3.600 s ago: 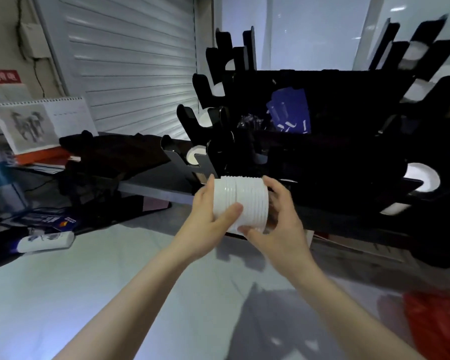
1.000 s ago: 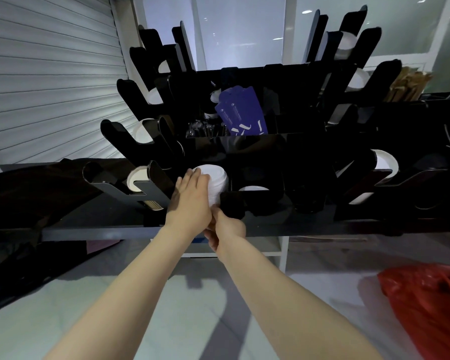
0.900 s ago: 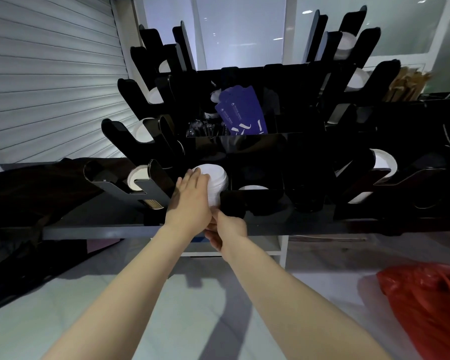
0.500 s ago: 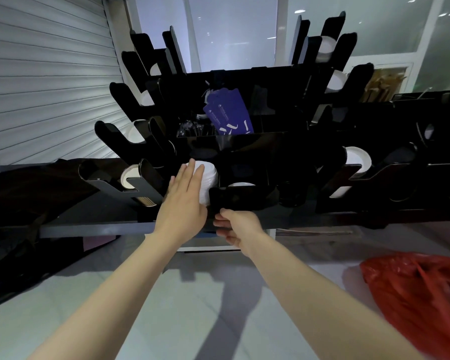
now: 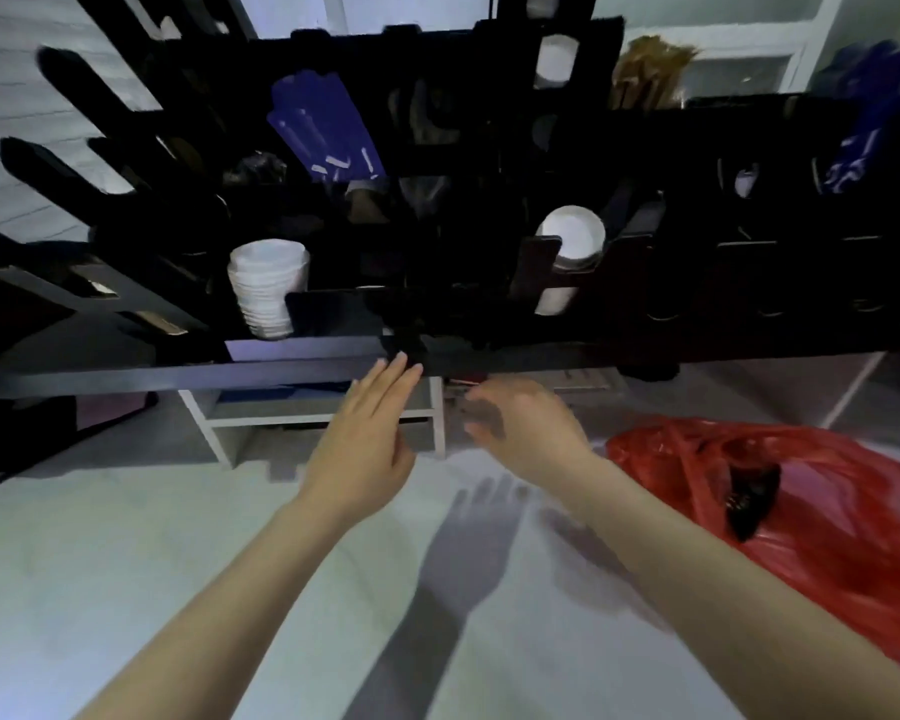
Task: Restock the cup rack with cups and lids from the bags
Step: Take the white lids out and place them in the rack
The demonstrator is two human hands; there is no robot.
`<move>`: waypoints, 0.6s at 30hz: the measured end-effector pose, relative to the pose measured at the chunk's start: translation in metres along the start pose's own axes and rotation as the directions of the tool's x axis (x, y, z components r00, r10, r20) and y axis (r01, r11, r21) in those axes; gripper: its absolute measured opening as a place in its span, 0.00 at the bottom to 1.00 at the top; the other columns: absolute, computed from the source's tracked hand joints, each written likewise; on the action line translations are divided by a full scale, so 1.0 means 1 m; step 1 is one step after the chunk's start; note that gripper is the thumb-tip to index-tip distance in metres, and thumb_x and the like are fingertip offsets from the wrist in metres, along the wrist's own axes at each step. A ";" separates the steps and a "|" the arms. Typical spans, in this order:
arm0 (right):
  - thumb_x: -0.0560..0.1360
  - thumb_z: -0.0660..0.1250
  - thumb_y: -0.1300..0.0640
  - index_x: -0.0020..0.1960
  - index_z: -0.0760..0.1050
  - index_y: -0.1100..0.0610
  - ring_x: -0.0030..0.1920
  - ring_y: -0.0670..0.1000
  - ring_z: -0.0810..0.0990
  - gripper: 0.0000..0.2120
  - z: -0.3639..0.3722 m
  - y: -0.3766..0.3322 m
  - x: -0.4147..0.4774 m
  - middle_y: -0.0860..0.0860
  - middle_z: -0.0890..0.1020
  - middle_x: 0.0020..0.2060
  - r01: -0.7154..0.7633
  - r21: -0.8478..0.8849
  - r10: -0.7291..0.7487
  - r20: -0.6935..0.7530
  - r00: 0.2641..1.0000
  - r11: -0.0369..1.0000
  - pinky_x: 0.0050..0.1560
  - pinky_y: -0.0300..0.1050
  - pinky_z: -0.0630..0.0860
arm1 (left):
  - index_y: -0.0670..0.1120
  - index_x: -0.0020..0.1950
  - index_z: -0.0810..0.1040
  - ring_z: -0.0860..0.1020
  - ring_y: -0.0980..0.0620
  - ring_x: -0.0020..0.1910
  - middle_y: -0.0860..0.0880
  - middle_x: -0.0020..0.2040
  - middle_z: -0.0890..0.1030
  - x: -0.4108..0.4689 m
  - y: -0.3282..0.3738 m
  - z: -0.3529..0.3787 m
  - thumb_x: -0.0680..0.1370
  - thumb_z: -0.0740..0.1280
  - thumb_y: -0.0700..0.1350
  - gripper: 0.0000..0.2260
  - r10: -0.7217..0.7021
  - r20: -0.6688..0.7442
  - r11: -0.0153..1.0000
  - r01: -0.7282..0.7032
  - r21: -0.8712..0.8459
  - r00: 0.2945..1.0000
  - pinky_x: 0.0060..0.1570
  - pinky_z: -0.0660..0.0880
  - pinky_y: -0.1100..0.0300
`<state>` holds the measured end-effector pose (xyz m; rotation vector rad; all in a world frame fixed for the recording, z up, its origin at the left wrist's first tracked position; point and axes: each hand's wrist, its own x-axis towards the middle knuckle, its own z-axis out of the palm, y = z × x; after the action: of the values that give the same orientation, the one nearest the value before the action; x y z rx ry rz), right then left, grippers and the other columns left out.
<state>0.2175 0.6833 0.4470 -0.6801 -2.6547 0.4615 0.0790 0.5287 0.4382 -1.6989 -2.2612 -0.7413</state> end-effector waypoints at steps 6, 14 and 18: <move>0.76 0.64 0.47 0.67 0.72 0.50 0.66 0.54 0.70 0.21 -0.041 0.110 -0.075 0.49 0.75 0.64 0.055 -0.253 -0.038 0.073 0.997 0.966 0.67 0.50 0.63 | 0.51 0.77 0.54 0.45 0.62 0.74 0.54 0.78 0.53 0.001 0.093 0.090 0.77 0.61 0.41 0.30 -0.089 0.082 0.990 0.097 -0.101 0.993 0.73 0.48 0.60; 0.71 0.71 0.56 0.57 0.79 0.58 0.57 0.59 0.77 0.15 -0.098 0.231 -0.149 0.53 0.80 0.54 0.014 -0.216 -0.039 -0.108 0.993 0.976 0.58 0.56 0.74 | 0.51 0.76 0.58 0.51 0.57 0.76 0.54 0.77 0.56 0.029 0.206 0.171 0.79 0.62 0.45 0.26 -0.144 0.107 0.942 0.169 -0.290 0.984 0.74 0.50 0.58; 0.70 0.72 0.58 0.50 0.80 0.58 0.49 0.60 0.77 0.09 -0.107 0.268 -0.162 0.54 0.79 0.46 -0.064 -0.234 0.032 -0.137 0.990 0.970 0.49 0.55 0.76 | 0.58 0.74 0.60 0.56 0.58 0.74 0.54 0.75 0.62 0.038 0.248 0.184 0.78 0.60 0.51 0.24 -0.134 0.088 0.893 0.158 -0.422 0.987 0.73 0.57 0.56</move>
<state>0.5004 0.8461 0.3937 -0.8174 -2.5950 0.1050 0.3240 0.7055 0.3644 -1.7497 -2.4163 -1.3260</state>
